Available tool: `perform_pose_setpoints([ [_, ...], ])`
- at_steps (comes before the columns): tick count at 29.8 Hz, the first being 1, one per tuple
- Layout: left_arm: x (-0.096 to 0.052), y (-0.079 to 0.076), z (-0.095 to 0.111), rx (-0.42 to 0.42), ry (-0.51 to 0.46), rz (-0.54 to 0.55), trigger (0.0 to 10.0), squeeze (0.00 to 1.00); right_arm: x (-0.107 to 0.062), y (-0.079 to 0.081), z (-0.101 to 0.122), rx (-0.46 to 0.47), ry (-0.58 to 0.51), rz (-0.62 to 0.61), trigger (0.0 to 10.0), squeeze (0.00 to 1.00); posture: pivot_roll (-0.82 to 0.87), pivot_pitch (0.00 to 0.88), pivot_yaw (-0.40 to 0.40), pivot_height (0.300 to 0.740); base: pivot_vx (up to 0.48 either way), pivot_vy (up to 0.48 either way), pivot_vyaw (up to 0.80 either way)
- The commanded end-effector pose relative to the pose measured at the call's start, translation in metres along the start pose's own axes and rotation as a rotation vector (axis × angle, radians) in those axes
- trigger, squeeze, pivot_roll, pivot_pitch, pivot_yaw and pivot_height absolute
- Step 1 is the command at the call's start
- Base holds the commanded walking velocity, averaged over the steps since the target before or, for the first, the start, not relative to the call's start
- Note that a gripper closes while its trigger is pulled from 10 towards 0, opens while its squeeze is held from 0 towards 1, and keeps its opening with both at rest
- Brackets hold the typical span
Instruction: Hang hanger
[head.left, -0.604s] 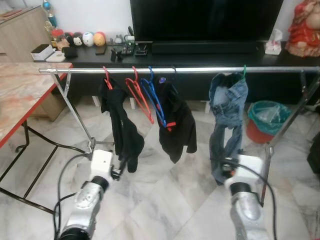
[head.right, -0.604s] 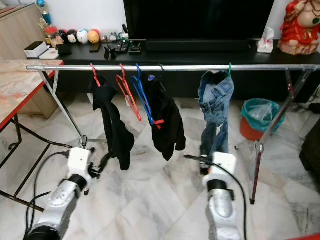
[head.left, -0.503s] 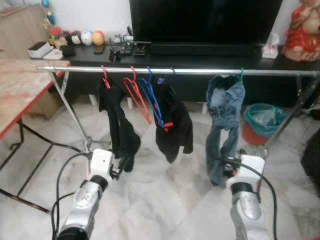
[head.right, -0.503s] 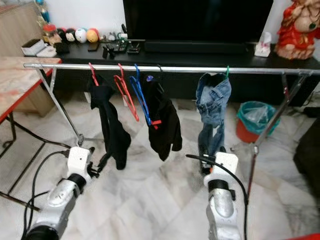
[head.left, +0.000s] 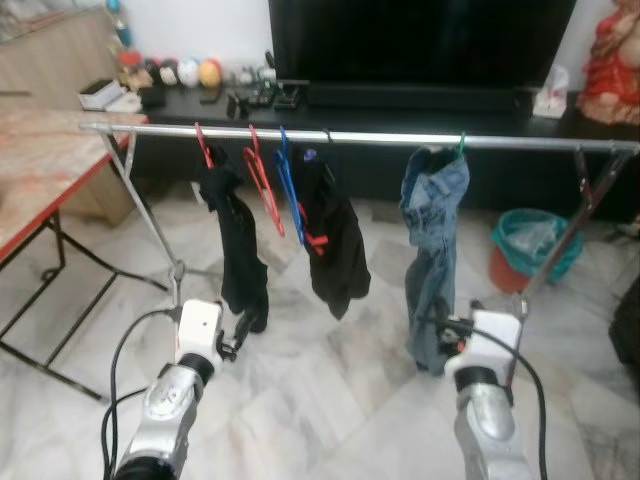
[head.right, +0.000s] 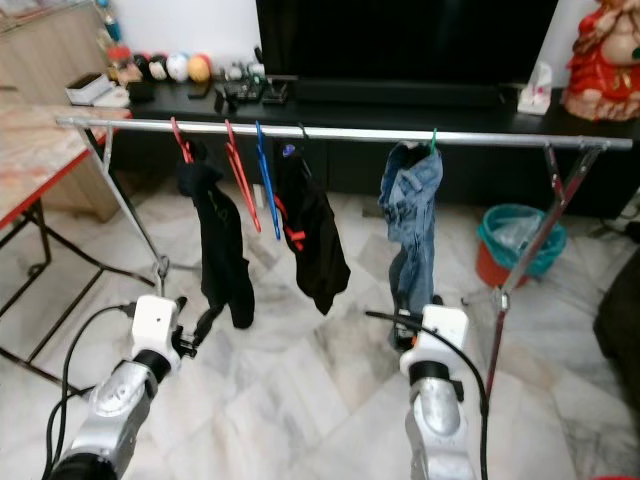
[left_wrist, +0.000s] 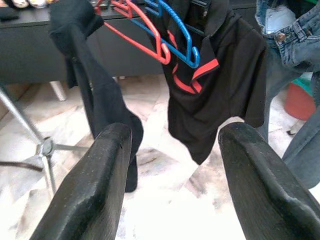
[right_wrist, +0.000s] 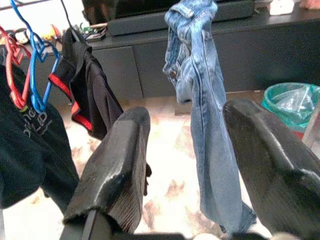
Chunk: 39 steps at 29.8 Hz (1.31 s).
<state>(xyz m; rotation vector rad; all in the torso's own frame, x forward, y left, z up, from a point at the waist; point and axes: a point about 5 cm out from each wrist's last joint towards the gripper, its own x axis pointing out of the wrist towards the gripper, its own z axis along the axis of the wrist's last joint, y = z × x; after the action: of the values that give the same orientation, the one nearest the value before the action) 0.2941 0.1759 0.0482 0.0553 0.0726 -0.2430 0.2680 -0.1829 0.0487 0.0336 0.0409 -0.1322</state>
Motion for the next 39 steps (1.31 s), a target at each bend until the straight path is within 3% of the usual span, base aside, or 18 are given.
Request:
perform_pose_setpoints([
  [1, -0.0031, 0.0086, -0.0036, -0.006, 0.029, 0.02, 10.0, 0.0, 0.0013, 0.0035, 0.0012, 0.011, -0.001, 0.005, 10.0, 0.0, 0.04, 0.005, 0.044, 0.74, 0.0, 0.0, 0.0],
  [13, -0.0028, 0.0075, -0.0045, -0.015, 0.036, 0.017, 10.0, 0.0, 0.0027, 0.0039, 0.0008, 0.027, 0.009, 0.003, 10.0, 0.0, 0.04, 0.0, 0.041, 0.74, 0.0, 0.374, -0.23],
  [39, -0.0017, 0.0033, -0.0032, -0.008, 0.03, -0.016, 10.0, 0.0, 0.0041, 0.0019, 0.0021, 0.03, 0.002, -0.019, 10.0, 0.0, 0.05, 0.003, 0.044, 0.74, 0.011, 0.0, 0.0],
])
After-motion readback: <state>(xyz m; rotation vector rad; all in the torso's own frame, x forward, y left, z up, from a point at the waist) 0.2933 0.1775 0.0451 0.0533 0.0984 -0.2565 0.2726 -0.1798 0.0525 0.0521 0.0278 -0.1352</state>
